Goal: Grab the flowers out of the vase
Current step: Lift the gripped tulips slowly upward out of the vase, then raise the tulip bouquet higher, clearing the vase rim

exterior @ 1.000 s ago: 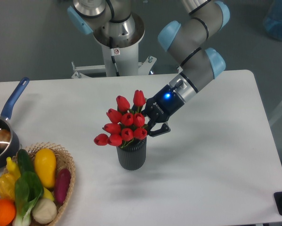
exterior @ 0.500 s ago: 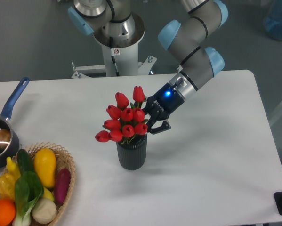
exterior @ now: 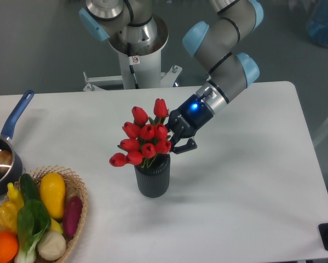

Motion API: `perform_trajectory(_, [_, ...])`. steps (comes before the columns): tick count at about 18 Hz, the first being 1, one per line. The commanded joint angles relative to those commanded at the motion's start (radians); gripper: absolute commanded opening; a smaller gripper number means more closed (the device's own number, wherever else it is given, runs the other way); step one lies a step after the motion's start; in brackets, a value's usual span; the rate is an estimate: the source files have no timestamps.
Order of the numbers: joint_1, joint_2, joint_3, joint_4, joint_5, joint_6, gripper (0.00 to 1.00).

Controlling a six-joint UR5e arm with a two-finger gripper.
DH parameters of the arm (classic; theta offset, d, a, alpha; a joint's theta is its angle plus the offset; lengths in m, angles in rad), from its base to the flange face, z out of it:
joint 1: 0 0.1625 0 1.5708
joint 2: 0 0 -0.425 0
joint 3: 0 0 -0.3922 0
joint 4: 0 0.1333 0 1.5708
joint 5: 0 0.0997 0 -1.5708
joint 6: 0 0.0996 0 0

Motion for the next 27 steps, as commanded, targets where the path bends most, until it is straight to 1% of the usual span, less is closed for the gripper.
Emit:
perform_trajectory(5, [0.002, 0.003, 0.000, 0.002, -0.020, 0.000, 0.40])
perform_trajectory(17, [0.021, 0.037, 0.006, -0.003, -0.069, -0.020, 0.40])
perform_trajectory(22, [0.021, 0.052, 0.014, -0.003, -0.127, -0.083, 0.40])
perform_trajectory(27, [0.031, 0.089, 0.015, -0.003, -0.137, -0.139, 0.40])
